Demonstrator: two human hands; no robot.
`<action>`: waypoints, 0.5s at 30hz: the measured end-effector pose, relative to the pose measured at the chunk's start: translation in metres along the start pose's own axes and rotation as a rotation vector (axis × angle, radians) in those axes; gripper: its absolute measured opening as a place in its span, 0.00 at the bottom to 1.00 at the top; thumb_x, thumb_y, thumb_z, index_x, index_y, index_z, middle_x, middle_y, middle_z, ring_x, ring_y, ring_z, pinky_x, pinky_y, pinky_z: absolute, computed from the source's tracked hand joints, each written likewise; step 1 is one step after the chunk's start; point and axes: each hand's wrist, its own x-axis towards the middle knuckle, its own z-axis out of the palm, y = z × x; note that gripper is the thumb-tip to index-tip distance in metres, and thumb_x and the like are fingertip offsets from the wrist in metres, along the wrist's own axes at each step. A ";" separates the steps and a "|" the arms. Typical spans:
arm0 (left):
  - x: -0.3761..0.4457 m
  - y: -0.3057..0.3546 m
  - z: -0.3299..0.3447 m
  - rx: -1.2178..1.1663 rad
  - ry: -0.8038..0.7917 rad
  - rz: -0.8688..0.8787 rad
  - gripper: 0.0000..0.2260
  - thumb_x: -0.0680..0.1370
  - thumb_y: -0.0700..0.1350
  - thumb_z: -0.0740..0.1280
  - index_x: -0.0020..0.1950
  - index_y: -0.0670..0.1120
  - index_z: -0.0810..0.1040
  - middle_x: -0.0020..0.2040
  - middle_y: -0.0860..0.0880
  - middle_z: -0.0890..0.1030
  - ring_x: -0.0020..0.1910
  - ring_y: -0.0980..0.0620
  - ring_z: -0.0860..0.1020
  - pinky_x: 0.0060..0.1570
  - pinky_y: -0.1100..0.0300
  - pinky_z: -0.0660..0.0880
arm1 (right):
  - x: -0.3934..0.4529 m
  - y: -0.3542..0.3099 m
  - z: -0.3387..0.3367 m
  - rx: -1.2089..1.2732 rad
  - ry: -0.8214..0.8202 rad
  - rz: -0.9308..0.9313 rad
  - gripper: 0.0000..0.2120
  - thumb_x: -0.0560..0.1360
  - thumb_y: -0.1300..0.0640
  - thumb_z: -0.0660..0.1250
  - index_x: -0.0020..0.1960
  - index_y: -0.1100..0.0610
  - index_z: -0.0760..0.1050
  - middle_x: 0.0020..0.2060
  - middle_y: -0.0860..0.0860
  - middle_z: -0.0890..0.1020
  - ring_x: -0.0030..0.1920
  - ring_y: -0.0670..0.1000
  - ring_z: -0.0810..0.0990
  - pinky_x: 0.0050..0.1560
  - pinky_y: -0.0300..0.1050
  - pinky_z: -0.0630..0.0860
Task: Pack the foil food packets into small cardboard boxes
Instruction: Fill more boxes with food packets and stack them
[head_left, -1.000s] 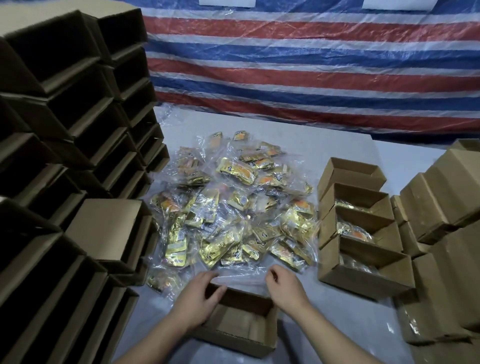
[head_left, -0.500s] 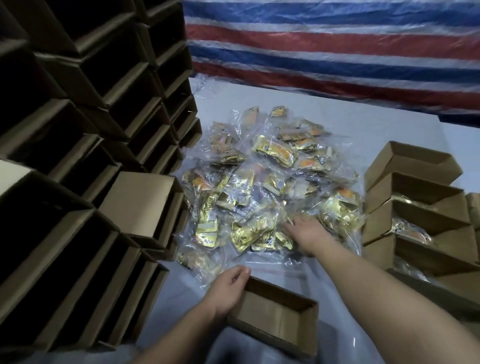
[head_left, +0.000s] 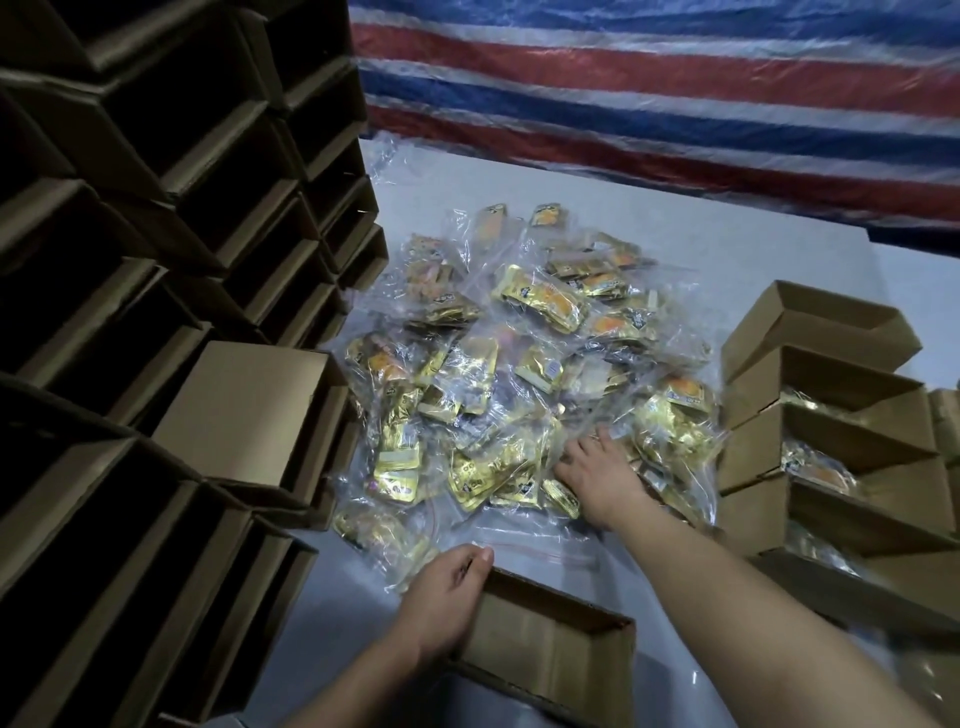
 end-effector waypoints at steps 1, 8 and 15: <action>0.000 0.000 0.000 -0.006 0.001 -0.001 0.14 0.81 0.57 0.60 0.49 0.50 0.80 0.44 0.56 0.81 0.44 0.69 0.76 0.43 0.73 0.70 | -0.003 0.000 0.001 0.013 0.010 -0.032 0.32 0.74 0.52 0.70 0.76 0.48 0.63 0.73 0.56 0.66 0.74 0.60 0.61 0.76 0.64 0.42; -0.003 -0.002 0.000 -0.058 -0.003 -0.030 0.13 0.81 0.58 0.60 0.46 0.54 0.80 0.43 0.58 0.81 0.44 0.69 0.76 0.41 0.70 0.70 | -0.019 0.002 -0.005 0.365 0.098 -0.180 0.35 0.68 0.43 0.70 0.72 0.50 0.67 0.71 0.51 0.69 0.74 0.56 0.62 0.77 0.59 0.42; -0.002 -0.001 0.002 -0.101 -0.016 -0.029 0.15 0.80 0.62 0.59 0.43 0.55 0.77 0.42 0.55 0.81 0.46 0.58 0.79 0.49 0.57 0.74 | -0.038 0.008 -0.026 1.246 0.185 0.154 0.22 0.64 0.36 0.74 0.54 0.42 0.74 0.52 0.40 0.78 0.55 0.44 0.77 0.63 0.48 0.73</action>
